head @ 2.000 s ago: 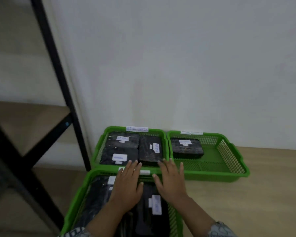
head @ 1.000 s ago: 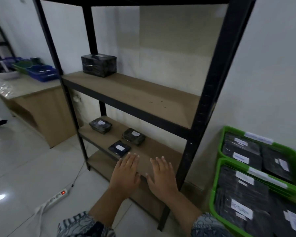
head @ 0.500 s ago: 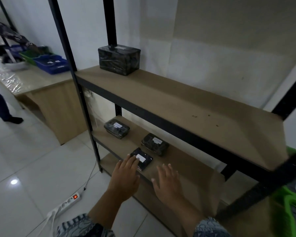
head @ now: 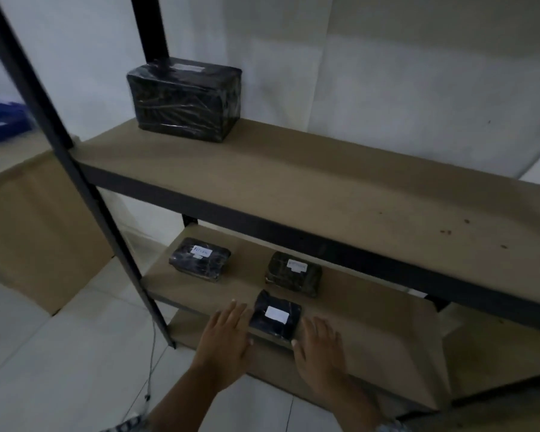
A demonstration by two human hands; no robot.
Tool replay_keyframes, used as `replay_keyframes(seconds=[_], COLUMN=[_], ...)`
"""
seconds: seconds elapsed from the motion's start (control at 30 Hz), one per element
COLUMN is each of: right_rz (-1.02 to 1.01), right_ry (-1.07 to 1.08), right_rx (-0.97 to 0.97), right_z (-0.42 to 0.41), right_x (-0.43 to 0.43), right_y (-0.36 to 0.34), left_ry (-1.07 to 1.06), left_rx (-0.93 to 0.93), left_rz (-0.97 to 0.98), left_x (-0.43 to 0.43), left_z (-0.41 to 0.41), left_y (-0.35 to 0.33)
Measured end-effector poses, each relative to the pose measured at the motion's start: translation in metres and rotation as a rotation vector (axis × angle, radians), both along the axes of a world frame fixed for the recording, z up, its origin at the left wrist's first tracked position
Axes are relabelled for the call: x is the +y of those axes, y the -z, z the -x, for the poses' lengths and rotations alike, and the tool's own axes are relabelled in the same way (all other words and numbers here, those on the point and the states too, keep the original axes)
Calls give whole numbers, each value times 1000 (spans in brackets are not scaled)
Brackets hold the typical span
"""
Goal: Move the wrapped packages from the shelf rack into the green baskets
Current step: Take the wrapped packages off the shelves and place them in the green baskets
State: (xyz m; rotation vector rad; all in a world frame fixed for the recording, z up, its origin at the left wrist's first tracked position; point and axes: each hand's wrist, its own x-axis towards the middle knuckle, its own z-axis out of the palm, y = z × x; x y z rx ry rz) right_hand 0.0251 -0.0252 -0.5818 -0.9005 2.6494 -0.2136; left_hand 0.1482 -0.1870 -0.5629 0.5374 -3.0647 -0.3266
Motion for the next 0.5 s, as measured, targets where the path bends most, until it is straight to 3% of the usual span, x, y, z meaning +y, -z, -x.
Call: replay_keyframes(seconds=[0.13, 0.5], right_rz=[-43, 65], right_ry=[95, 174], right_rx=[25, 66], right_z=[4, 45], right_x=[-24, -53], right_y=[22, 139], left_ry=[140, 110], left_rx=[20, 32], left_rz=[47, -27], left_x=[-39, -74], left_z=[12, 49], left_y=[31, 144])
